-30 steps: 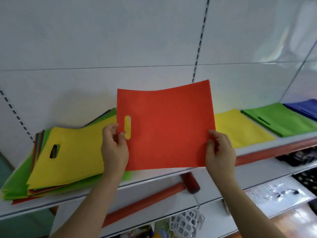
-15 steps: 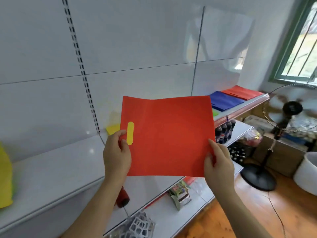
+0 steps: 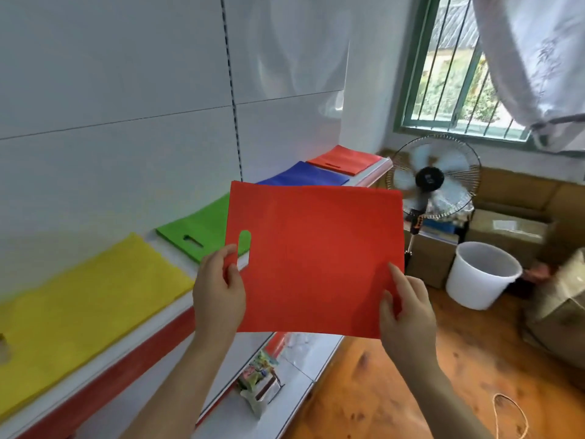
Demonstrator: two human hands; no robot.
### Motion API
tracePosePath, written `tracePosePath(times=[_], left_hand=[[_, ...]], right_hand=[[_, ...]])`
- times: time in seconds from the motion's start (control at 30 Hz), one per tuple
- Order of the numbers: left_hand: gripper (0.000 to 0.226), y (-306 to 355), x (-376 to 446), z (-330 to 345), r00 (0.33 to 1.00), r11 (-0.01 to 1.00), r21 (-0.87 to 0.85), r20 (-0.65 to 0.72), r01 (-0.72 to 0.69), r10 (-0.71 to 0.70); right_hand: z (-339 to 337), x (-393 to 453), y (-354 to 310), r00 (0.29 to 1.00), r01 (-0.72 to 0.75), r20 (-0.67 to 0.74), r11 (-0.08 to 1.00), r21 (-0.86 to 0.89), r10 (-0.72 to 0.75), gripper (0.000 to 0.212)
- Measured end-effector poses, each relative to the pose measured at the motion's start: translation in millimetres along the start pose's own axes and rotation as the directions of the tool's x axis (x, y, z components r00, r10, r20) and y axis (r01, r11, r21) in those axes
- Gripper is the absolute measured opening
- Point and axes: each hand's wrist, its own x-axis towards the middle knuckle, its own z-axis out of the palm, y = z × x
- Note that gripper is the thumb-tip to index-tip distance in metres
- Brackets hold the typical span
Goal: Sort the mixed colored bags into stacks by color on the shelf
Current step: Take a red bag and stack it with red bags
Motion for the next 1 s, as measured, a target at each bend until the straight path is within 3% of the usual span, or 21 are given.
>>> tracePosePath(times=[0.2,0.53,0.8,1.0], left_hand=[[0.035,4.9,62.2,113.2,0.997,0.995,-0.097,0.071,-0.012,0.019],[0.037,37.5,131.6,289.8,0.966,0.991,-0.119,0.245,-0.061,0.088],[0.038,76.0,177.9,434.1,0.97,0.996,-0.082,0.237,-0.03,0.049],[0.037,86.0,220.1,507.9,0.988,1.0,-0.016,0.154,0.0,0.002]], right_hand=[[0.7,85.8,52.3,0.998,-0.059,-0.041,0.994,-0.087,0.056,0.066],[-5.8,195.9,150.1,0.967,-0.236,-0.143,0.951,-0.201,0.209,0.063],[-7.6,331.3,259.3,0.979,-0.183,-0.129,0.965,-0.188,0.16,0.064],[9.4,432.9,319.5,0.997,-0.082,-0.029,0.981,-0.173,0.078,0.063]])
